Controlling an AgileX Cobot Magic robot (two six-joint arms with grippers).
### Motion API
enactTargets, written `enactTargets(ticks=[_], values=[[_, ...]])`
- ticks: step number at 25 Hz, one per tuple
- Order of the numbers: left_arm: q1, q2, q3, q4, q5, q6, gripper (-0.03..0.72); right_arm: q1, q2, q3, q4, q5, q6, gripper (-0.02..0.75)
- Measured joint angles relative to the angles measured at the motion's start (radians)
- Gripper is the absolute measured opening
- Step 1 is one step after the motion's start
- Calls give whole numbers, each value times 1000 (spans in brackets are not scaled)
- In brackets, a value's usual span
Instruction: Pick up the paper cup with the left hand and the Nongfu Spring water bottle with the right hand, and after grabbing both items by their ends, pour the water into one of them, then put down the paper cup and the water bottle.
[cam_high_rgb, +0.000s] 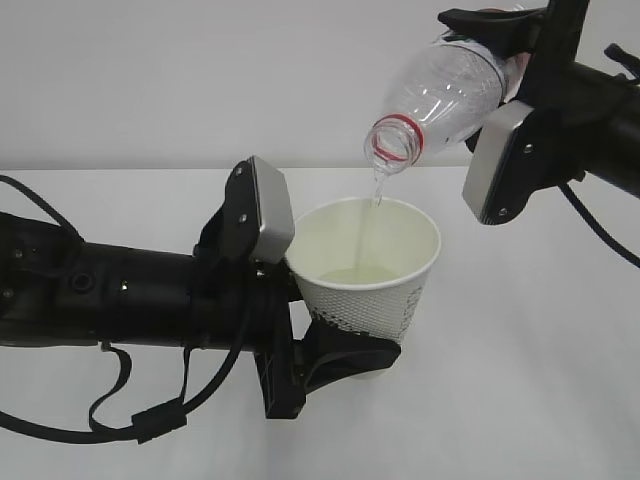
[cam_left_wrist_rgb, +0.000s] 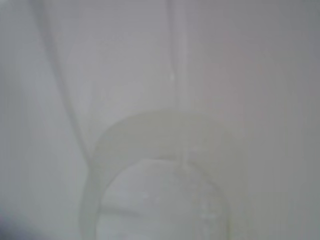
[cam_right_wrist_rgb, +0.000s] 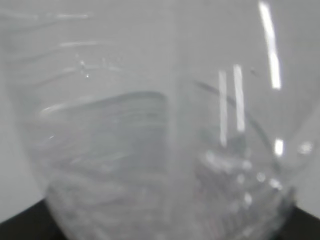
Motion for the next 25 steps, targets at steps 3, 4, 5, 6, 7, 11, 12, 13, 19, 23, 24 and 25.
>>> enactTargets(ticks=[3,4,5,6,7,11,12,13,19,23,24,25], values=[[0,0,0,0,6,0,507,0,0,0,0,0,0,477],[0,0,0,2,6,0,507,0,0,0,0,0,0,477],[0,0,0,2,8,0,506,0,0,0,0,0,0,477],[0,0,0,2,8,0,507,0,0,0,0,0,0,477],[0,0,0,4,8,0,506,0,0,0,0,0,0,477],[0,0,0,8,8,0,506,0,0,0,0,0,0,477],[0,0,0,8,8,0,506,0,0,0,2,0,0,477],[0,0,0,8,8,0,506,0,0,0,2,0,0,477],[0,0,0,10,8,0,506,0,0,0,3,-2,0,481],[0,0,0,10,8,0,506,0,0,0,3,-2,0,480],[0,0,0,10,8,0,506,0,0,0,3,-2,0,480],[0,0,0,10,8,0,506,0,0,0,3,-2,0,480]])
